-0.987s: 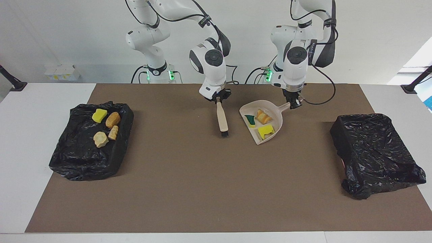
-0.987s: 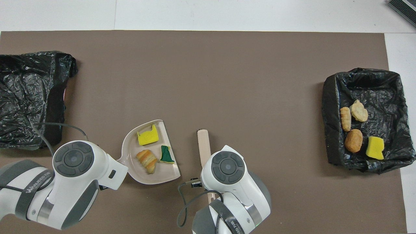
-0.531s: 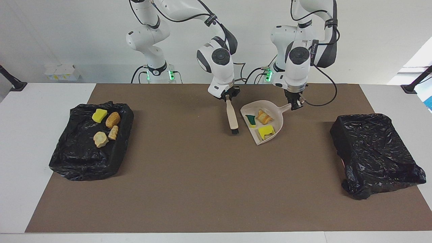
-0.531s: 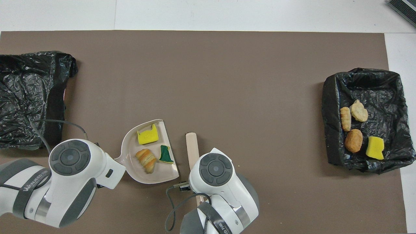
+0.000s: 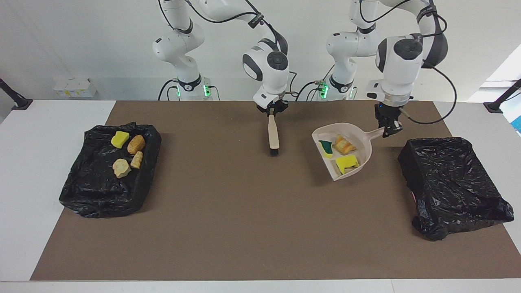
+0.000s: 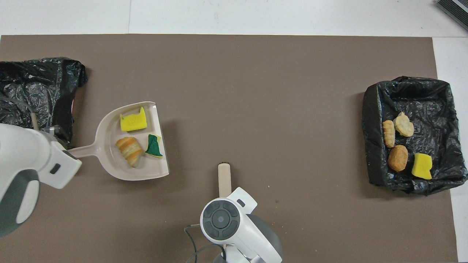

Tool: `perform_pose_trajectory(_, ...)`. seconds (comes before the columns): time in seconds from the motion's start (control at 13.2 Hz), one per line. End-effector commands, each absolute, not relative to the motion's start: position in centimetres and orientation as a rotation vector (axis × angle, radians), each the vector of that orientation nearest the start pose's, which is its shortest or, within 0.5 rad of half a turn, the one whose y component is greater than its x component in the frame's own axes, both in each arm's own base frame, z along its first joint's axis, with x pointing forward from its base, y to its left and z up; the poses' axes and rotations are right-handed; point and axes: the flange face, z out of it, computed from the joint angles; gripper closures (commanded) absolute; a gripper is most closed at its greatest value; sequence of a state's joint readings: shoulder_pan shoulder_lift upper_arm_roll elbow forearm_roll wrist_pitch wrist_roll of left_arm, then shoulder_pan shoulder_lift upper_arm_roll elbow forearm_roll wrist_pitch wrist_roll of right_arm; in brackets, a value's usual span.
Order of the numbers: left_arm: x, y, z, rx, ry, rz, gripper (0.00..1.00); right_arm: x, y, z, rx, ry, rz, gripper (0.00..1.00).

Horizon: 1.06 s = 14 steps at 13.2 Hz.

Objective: Sweep and dump trash in bin
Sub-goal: 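Carry the dustpan over the black bin nearest the left gripper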

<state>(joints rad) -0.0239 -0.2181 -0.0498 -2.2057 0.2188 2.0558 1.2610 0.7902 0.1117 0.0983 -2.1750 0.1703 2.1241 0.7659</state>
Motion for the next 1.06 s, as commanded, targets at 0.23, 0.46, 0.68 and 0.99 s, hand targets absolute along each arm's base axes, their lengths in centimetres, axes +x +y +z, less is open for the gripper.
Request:
perform_pose_trajectory(0.23, 55.7, 11.5, 53.5, -2.156, 1.887, 0.072, 1.00, 34.0, 41.3, 35.4, -3.165, -0.035, 0.303, 0.00)
perform_pose_trajectory(0.46, 58.3, 19.0, 56.7, -2.158, 1.844, 0.064, 1.00, 37.3, 39.8, 39.9, -3.169, -0.076, 0.353, 0.00)
perform_pose_trajectory(0.68, 59.7, 25.5, 57.1, -2.213, 1.743, 0.100, 1.00, 41.1, 35.8, 45.3, -3.151, -0.177, 0.362, 0.00)
perform_pose_trajectory(0.99, 62.4, 29.3, 57.4, -2.007, 1.758, 0.278, 1.00, 47.4, 27.9, 52.7, -3.132, -0.308, 0.316, 0.00)
